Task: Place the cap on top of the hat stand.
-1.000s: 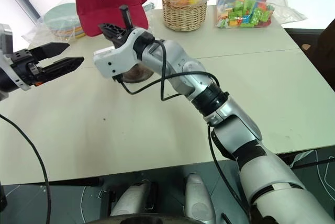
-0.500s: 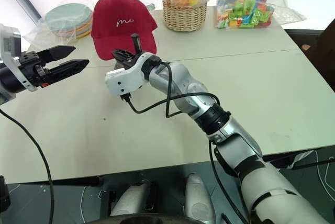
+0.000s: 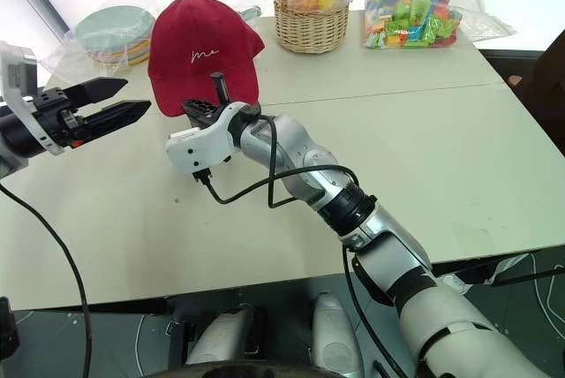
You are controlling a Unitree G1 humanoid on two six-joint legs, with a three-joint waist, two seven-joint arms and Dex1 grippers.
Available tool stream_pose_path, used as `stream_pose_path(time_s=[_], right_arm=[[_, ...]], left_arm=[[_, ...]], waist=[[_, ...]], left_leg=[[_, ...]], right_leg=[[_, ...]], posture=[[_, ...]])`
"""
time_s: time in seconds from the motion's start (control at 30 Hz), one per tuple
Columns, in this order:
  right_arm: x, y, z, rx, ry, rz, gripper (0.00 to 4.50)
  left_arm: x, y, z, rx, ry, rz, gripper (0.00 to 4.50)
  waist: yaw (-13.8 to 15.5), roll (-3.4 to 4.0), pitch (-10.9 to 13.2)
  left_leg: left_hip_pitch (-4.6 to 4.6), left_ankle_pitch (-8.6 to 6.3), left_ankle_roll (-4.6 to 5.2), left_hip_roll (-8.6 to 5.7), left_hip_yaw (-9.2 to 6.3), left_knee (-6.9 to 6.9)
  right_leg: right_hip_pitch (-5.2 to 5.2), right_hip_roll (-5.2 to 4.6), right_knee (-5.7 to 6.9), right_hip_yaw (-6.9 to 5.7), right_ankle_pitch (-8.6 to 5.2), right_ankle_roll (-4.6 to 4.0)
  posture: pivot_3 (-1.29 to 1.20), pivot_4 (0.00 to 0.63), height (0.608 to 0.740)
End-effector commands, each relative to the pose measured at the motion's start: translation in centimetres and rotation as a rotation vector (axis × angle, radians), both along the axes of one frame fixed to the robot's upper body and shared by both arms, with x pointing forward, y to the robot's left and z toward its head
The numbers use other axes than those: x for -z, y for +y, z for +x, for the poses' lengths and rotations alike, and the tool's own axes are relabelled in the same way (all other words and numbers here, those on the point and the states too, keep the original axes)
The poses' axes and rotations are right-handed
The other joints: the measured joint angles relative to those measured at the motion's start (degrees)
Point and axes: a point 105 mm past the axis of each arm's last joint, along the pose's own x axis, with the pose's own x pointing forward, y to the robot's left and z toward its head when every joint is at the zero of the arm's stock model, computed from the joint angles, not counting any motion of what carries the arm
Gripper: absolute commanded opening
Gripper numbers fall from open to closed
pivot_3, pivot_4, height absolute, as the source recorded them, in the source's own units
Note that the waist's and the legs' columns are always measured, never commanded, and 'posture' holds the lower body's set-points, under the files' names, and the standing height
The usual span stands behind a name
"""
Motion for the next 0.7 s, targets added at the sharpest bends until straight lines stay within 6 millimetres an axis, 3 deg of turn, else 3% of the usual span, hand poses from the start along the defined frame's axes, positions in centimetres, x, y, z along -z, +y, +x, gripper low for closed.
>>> stream_pose_path(time_s=[0.03, 0.27, 0.4, 0.57, 0.7], right_arm=[[0.6, 1.1, -0.6, -0.036, 0.044, 0.003, 0.04], [0.3, 1.3, 0.1, -0.018, 0.045, 0.015, 0.04], [-0.4, 1.1, 0.4, -0.009, 0.008, 0.033, 1.54], [-1.2, 1.0, 0.4, -0.010, -0.033, 0.043, 4.30], [-1.3, 1.2, 0.1, -0.024, -0.029, 0.039, 4.47]], left_arm=[[-1.1, 0.0, -0.5, -0.001, -0.058, 0.004, 4.50], [-1.0, 0.0, -0.6, -0.007, -0.056, 0.002, 4.50], [-1.0, 0.1, -0.6, -0.009, -0.058, 0.001, 4.50], [-0.9, 0.1, -0.7, -0.011, -0.058, -0.001, 4.50], [-0.8, 0.1, -0.6, -0.010, -0.055, -0.003, 4.50]], waist=[[-0.04, 0.00, 0.00], [0.00, 0.00, 0.00], [0.08, 0.00, 0.00], [0.15, 0.00, 0.00], [0.12, 0.00, 0.00]], left_leg=[[0.00, 0.00, 0.00, 0.00, 0.00, 0.00], [0.01, 0.00, 0.00, 0.00, 0.00, 0.00], [0.00, 0.00, 0.00, 0.00, -0.01, -0.01], [0.00, 0.00, 0.00, -0.02, -0.02, -0.01], [0.00, 0.00, 0.00, -0.01, -0.02, -0.02]], right_leg=[[-0.01, 0.00, 0.00, 0.00, 0.00, 0.00], [0.00, 0.00, 0.00, 0.00, 0.00, 0.00], [0.00, 0.00, 0.00, 0.00, 0.00, 0.00], [0.01, -0.01, -0.02, -0.01, 0.00, 0.00], [0.00, -0.01, -0.02, -0.01, 0.00, 0.00]], posture=[[0.00, 0.150, 0.740], [0.00, 0.150, 0.740], [0.00, 0.150, 0.740], [0.00, 0.150, 0.740], [0.00, 0.150, 0.740]])
